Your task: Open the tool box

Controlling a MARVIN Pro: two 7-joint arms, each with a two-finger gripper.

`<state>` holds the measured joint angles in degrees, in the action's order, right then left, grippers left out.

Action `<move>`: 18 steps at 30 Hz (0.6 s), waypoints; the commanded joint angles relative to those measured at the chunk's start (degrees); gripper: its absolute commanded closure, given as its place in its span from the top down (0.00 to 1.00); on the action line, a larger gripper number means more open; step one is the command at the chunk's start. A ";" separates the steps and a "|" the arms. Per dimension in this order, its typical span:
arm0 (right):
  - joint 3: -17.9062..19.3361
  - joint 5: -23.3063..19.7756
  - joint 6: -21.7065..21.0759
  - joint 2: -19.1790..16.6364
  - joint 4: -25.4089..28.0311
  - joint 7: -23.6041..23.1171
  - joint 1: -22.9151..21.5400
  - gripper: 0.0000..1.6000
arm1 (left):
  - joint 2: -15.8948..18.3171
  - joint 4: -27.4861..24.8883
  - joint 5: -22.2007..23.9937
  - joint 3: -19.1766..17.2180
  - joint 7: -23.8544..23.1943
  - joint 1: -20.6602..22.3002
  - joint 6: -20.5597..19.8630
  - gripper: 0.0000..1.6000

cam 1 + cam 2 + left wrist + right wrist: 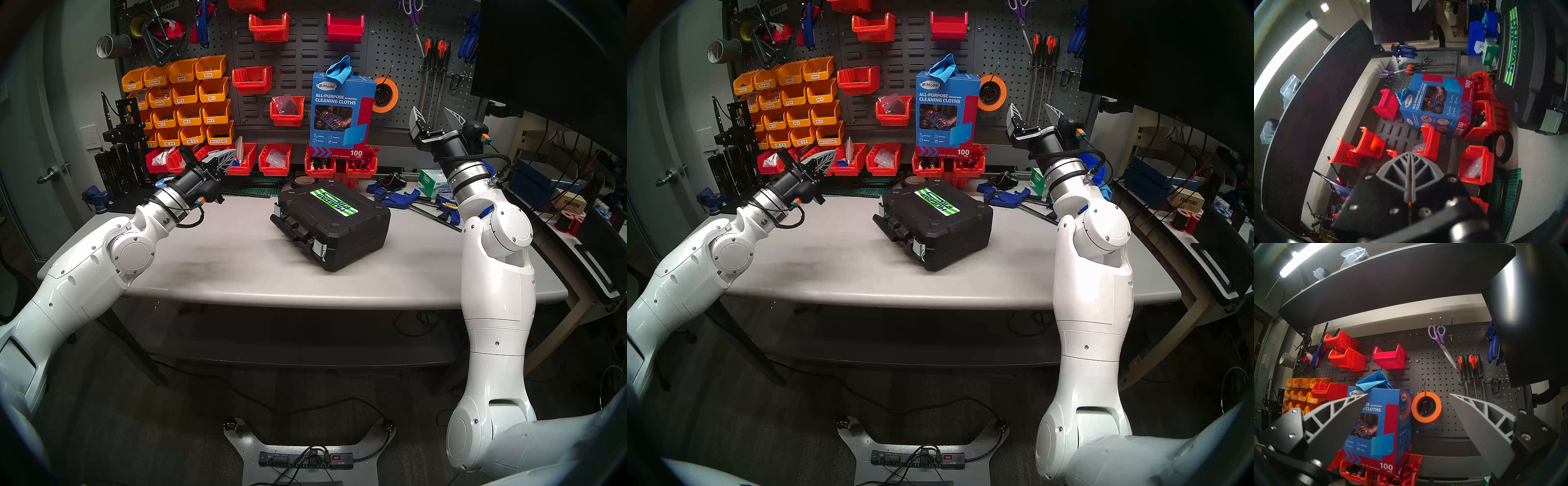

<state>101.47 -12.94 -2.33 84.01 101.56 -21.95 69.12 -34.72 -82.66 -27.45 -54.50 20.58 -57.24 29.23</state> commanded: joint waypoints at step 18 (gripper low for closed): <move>0.02 -0.32 0.15 -0.37 0.96 0.08 -0.12 1.00 | 0.64 7.84 2.57 0.88 10.73 5.59 24.91 1.00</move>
<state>101.36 -13.20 -2.31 83.75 101.65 -21.78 69.20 -35.76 -75.97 -27.50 -53.75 29.80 -53.96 48.80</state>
